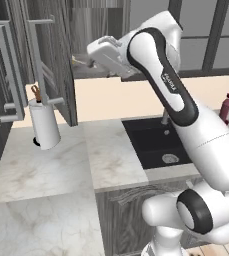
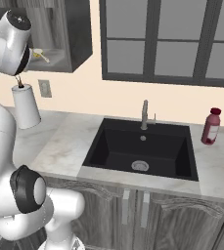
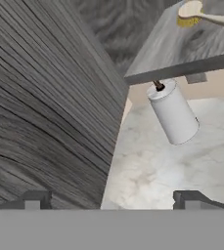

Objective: Open the cabinet. Pick the dish brush and place it next to the sink. Then close the cabinet.

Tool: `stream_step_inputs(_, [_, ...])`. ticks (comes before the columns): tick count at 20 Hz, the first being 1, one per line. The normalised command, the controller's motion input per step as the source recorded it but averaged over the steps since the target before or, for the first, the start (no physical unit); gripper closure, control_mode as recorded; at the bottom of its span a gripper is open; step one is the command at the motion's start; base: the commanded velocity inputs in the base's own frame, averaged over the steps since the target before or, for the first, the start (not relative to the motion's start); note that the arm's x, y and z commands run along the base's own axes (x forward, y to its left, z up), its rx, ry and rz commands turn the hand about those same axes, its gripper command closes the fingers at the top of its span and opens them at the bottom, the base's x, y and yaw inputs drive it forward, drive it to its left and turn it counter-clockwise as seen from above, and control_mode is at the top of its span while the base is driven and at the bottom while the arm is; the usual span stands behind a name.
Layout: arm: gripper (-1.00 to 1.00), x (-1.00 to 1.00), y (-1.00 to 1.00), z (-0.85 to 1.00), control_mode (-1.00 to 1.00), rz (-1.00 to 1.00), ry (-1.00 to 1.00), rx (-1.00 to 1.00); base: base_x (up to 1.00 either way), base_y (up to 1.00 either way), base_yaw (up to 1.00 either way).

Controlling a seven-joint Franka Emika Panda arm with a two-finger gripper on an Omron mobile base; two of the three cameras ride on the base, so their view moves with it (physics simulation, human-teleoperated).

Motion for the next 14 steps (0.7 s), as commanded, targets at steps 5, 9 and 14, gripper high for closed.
stream_step_inputs(5, [-1.00,0.28,-0.31,0.01,-1.00,0.03,-0.15,-0.10,0.00,0.00,0.00])
stream_step_inputs(9, [-1.00,0.37,-0.28,0.00,-1.00,0.04,-0.07,-0.03,0.00,0.00,0.00])
stream_step_inputs(14, [-1.00,0.43,-0.05,-0.04,-1.00,0.04,-0.18,-0.08,0.00,0.00,0.00])
